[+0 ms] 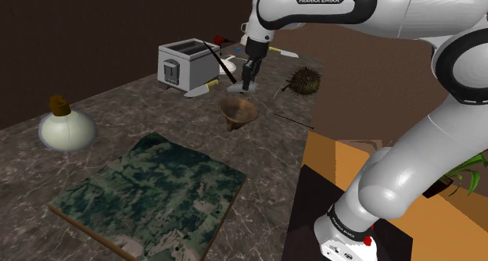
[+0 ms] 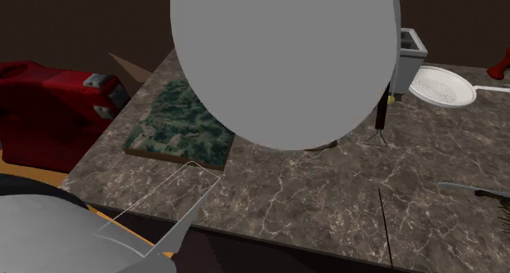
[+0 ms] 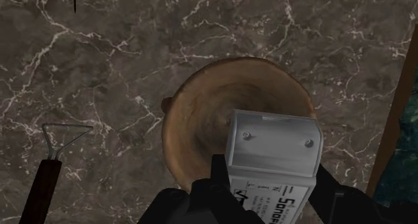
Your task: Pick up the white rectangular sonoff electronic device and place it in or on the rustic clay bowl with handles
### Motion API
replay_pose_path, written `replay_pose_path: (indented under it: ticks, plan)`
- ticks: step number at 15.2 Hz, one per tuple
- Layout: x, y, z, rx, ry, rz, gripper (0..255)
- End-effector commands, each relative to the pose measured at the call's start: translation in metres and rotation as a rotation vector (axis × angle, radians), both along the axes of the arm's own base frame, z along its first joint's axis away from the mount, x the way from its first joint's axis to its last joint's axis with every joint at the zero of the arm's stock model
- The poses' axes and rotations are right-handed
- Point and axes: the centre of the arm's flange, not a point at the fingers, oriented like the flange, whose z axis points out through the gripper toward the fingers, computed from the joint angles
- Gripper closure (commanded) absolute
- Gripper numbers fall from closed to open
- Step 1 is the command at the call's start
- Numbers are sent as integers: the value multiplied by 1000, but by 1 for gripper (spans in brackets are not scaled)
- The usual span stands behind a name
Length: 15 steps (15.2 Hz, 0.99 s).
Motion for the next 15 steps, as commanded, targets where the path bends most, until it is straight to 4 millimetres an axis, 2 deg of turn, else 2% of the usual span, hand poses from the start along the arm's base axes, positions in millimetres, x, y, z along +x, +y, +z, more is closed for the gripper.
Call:
replay_pose_path:
  ticks: [1, 15]
  plan:
    - [-3, -6, -7, 0, 0, 2, 255]
    - [-3, -6, -77, 0, 0, 2, 255]
